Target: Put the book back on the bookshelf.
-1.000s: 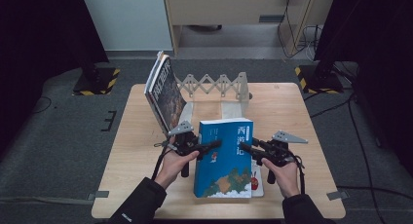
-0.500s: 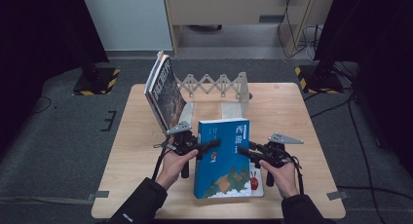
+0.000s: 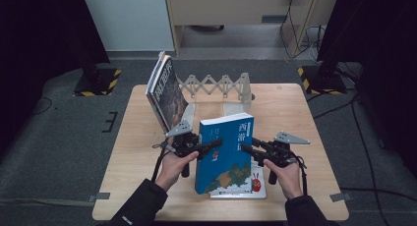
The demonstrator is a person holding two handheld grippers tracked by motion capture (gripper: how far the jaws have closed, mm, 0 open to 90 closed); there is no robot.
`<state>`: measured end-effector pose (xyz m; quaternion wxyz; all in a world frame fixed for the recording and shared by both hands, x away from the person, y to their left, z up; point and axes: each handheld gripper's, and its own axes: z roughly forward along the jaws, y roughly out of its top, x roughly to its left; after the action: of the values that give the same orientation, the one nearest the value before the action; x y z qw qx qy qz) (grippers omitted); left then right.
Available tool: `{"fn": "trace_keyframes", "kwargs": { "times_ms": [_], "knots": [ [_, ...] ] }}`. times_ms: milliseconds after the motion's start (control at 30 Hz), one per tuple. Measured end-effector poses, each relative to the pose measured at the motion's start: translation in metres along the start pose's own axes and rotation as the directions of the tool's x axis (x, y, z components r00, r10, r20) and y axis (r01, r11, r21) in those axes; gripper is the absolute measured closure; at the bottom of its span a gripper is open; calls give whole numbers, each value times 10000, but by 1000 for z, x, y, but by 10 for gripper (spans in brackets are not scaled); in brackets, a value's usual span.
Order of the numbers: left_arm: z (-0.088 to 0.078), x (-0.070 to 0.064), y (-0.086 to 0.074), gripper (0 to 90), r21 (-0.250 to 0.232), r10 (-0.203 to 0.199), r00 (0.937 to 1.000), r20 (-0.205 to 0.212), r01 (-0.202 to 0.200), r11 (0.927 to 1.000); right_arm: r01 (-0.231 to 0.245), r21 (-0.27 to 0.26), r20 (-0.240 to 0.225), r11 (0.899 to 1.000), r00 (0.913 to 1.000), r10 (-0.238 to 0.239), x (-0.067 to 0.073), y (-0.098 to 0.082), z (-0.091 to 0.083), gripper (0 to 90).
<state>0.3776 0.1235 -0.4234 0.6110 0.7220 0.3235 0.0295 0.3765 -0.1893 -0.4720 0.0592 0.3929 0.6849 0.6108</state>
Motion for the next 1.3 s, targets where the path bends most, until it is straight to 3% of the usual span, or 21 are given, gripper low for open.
{"fn": "trace_keyframes", "kwargs": {
  "times_ms": [100, 367, 467, 767, 1000, 1200, 1300],
  "knots": [
    [-3, 2, -2, 607, -28, 53, 9999, 158, -53, 10000, 35, 281, -220, 9996, 9998, -28, 1, -5, 4, 506],
    [-1, -2, -2, 555, 61, 167, 9983, 555, -170, 9998, 375, 244, -297, 9990, 9989, -367, 4, -3, 1, 561],
    [3, -4, -3, 524, 46, 343, 9983, 462, -345, 9994, 544, 204, -413, 9983, 9977, -535, 6, -2, 2, 564],
    [8, -4, -6, 563, -17, 684, 9976, 97, -684, 9977, 678, 292, -346, 9973, 9972, -668, 7, -2, 1, 565],
    [7, -4, -7, 598, -125, 353, 9993, -111, -354, 9993, 693, 344, -383, 9970, 9970, -680, 6, -2, 0, 560],
    [7, -5, -4, 604, -24, 275, 9996, -96, -275, 9996, 606, 348, -405, 9976, 9974, -592, 5, -3, 0, 501],
    [5, -5, -2, 606, 62, 16, 9999, -102, -15, 10000, 435, 240, -268, 9988, 9987, -429, 1, -3, -4, 475]
  ]
}}
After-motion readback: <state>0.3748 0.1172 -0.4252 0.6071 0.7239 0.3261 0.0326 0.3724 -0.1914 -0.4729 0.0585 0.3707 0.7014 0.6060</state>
